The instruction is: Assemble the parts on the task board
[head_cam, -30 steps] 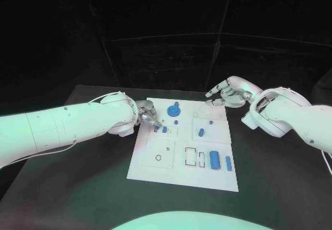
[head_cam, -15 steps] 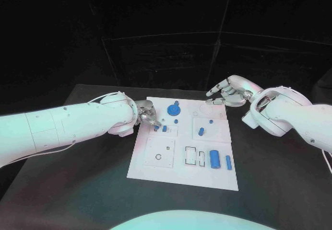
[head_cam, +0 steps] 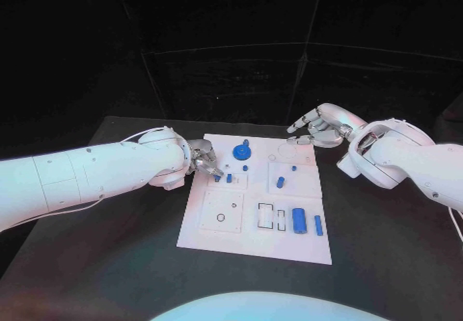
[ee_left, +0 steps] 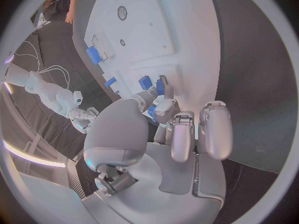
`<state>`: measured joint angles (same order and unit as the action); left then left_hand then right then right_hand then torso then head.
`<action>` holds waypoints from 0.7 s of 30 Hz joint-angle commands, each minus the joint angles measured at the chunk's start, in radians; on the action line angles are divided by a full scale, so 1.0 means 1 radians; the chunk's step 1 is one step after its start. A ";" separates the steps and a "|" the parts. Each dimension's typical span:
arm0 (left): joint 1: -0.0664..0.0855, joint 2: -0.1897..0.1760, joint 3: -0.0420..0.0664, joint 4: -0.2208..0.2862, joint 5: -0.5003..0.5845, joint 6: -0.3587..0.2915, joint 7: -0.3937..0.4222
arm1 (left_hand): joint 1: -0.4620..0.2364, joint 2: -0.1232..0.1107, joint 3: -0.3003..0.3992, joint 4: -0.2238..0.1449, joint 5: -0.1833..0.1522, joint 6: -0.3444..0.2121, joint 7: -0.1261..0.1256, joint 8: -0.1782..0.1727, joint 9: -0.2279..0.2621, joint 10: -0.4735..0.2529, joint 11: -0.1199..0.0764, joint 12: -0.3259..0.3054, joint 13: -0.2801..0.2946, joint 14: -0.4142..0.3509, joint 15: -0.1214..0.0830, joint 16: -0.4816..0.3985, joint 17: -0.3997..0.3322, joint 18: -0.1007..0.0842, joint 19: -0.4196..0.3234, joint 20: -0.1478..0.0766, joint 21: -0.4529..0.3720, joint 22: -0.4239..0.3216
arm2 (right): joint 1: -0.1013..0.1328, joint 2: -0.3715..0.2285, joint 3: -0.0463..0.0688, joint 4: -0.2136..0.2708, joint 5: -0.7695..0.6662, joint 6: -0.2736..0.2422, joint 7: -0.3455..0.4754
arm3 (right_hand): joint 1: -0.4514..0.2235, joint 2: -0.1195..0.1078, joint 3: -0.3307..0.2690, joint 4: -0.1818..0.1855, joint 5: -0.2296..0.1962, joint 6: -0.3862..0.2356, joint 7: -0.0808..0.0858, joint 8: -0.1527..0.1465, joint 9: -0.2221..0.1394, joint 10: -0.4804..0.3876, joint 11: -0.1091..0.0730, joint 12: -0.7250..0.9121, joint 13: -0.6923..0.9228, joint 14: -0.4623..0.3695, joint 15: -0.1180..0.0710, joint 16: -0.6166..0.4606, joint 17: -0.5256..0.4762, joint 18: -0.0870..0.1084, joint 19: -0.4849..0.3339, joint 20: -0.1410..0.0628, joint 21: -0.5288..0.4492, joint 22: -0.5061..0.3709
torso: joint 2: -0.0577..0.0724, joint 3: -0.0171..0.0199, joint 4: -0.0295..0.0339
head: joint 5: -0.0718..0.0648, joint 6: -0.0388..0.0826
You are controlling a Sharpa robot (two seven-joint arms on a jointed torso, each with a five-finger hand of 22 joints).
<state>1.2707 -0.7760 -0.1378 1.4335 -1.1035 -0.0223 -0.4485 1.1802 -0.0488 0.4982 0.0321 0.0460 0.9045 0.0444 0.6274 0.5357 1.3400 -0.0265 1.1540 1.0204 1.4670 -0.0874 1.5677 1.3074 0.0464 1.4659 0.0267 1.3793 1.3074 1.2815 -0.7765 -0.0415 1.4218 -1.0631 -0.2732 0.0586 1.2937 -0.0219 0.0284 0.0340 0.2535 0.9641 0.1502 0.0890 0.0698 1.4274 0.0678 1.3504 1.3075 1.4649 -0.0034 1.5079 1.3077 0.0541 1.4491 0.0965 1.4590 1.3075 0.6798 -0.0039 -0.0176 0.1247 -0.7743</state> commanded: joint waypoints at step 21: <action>-0.001 -0.008 -0.002 0.007 -0.006 0.049 -0.032 | 0.004 -0.007 0.114 -0.101 0.003 0.005 -0.004 0.010 0.002 0.001 -0.006 -0.009 -0.006 0.104 -0.001 0.003 0.263 0.011 0.012 -0.006 0.001 0.014 | 0.002 0.001 0.000 0.000 0.002 0.004 0.008 | 0.009 0.004 -0.004 -0.001 0.005 0.009 0.001 0.004 0.000 -0.001 -0.004 -0.004 0.073 0.075 -0.009 -0.005 0.122 -0.001 -0.002 -0.002 -0.004 0.003 | 0.000 0.0002 -0.0003 | 0.001 -0.002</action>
<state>1.2708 -0.7837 -0.1378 1.4382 -1.1037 0.0024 -0.4666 1.1774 -0.0490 0.5019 0.0341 0.0463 0.9075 0.0446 0.6310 0.5364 1.3399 -0.0264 1.1502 1.0153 1.4670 -0.0873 1.5677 1.3074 0.0464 1.4659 0.0267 1.3793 1.3074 1.2813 -0.7756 -0.0415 1.4208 -1.0630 -0.2728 0.0591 1.2937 -0.0219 0.0284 0.0340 0.2535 0.9641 0.1502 0.0890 0.0698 1.4274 0.0677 1.3504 1.3075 1.4649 -0.0034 1.5079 1.3076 0.0542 1.4491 0.0965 1.4590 1.3074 0.6796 -0.0036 -0.0176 0.1263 -0.7767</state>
